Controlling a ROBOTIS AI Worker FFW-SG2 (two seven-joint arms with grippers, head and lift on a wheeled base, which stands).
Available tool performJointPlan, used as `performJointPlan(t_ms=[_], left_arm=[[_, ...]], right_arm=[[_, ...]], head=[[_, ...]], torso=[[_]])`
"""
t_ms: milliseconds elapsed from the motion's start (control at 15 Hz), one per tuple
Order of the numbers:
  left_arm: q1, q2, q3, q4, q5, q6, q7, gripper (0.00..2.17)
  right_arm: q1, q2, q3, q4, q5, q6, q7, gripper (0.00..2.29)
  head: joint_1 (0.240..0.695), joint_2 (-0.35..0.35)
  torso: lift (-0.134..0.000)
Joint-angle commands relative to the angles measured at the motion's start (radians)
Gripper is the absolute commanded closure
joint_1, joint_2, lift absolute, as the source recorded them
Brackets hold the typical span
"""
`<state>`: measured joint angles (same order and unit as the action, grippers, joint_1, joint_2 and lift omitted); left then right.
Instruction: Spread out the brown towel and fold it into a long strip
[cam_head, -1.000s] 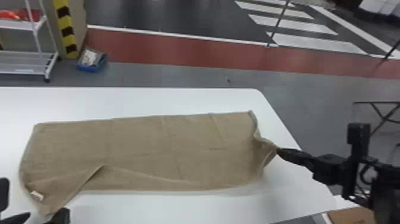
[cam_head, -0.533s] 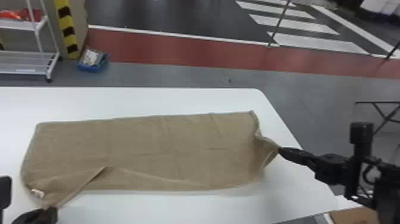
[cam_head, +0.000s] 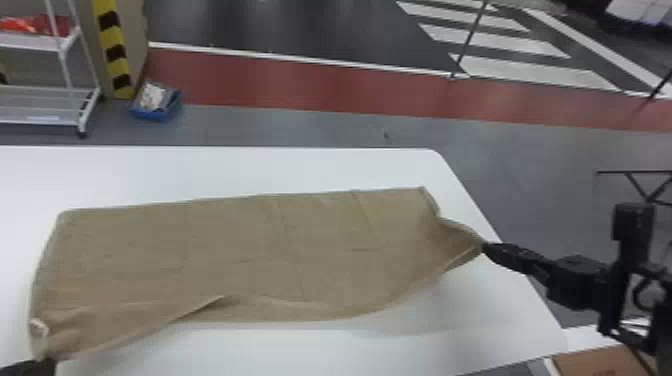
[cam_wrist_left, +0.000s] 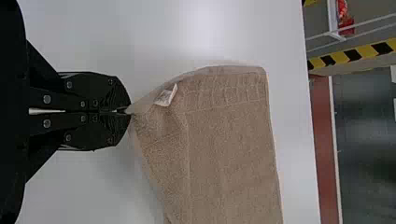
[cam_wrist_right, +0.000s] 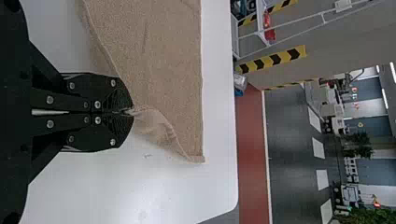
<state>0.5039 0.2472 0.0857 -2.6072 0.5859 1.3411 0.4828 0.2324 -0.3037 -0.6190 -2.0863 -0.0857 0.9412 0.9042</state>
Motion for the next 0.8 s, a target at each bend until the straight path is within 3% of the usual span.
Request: performJointPlan(t_ms=[0,267,600,667,733], left_arm=[[0.004,0.004,0.035,-0.074,0.003,0.088,0.016,1.83],[-0.061,-0.002,0.085,-0.136,0.012,0.195,0.026,1.83],[-0.07,-0.003,0.085,-0.123,0.011,0.195,0.036,1.83],[-0.074,-0.003,0.077,-0.114,0.011,0.195,0.034,1.83],[-0.081,-0.005,0.066,-0.109,0.011,0.195,0.033,1.83]], right_arm=[[0.013,-0.002,-0.016,-0.029,0.0,0.0,0.001,1.36],[-0.016,-0.009,-0.027,-0.029,0.003,0.031,0.001,1.36],[0.028,-0.005,-0.045,0.014,0.026,0.043,0.001,1.36],[0.039,-0.006,-0.041,0.023,0.034,0.043,0.002,1.31],[0.048,-0.005,-0.038,0.035,0.037,0.037,0.01,0.97]], head=[[0.695,-0.276],[0.695,-0.259],[0.695,-0.258],[0.695,-0.265],[0.695,-0.271]], torso=[[-0.125],[-0.125],[-0.125],[-0.125],[-0.125]])
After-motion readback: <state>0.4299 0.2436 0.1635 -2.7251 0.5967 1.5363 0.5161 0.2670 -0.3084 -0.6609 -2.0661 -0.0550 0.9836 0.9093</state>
